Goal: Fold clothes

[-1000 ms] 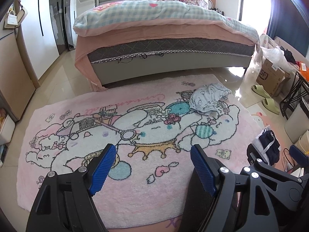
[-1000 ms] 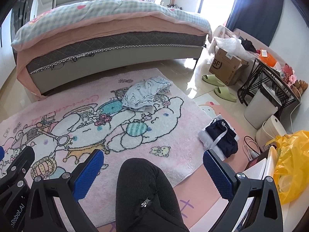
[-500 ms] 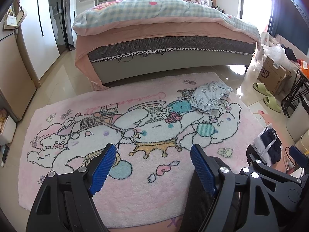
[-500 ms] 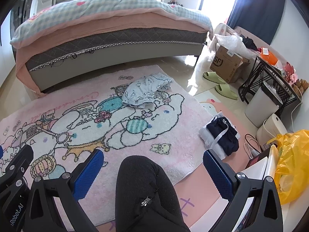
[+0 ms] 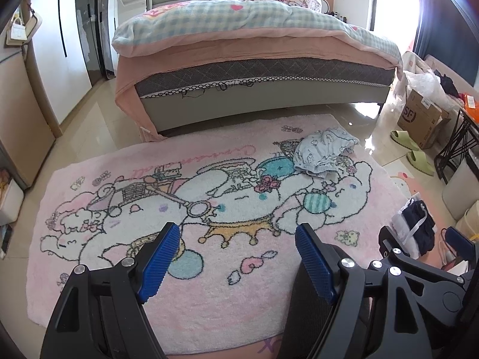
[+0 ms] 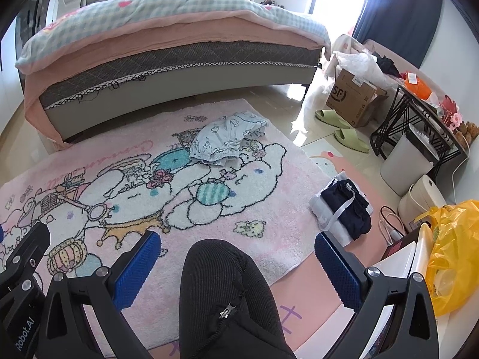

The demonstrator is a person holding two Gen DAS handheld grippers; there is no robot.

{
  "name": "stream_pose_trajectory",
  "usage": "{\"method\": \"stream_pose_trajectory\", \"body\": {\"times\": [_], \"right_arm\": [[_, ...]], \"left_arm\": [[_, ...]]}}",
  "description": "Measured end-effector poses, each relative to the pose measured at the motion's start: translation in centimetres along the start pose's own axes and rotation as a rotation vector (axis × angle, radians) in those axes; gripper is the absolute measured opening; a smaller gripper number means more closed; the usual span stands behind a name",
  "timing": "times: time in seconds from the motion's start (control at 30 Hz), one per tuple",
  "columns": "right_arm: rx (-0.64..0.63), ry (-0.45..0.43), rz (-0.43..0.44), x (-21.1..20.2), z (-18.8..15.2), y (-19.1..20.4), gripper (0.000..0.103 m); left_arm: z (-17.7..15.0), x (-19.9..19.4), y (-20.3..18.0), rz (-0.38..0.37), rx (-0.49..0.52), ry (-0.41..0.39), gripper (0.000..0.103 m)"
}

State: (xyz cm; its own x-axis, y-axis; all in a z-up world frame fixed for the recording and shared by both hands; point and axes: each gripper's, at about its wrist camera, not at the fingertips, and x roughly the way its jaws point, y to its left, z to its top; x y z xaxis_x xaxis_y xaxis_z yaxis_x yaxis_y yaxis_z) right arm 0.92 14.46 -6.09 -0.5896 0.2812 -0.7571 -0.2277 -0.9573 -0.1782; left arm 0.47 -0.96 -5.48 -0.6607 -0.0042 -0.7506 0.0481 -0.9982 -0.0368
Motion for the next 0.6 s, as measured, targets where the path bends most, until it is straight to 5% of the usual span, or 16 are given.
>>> {"method": "stream_pose_trajectory", "body": {"times": [0.33, 0.6], "right_arm": [[-0.014, -0.004, 0.015, -0.1, -0.1, 0.5, 0.103], [-0.040, 0.022, 0.036, 0.8, -0.5, 1.1, 0.103]], "left_arm": [[-0.3, 0.8, 1.8, -0.169, -0.139, 0.036, 0.079], [0.0, 0.8, 0.5, -0.020, -0.056, 0.006, 0.079]]}}
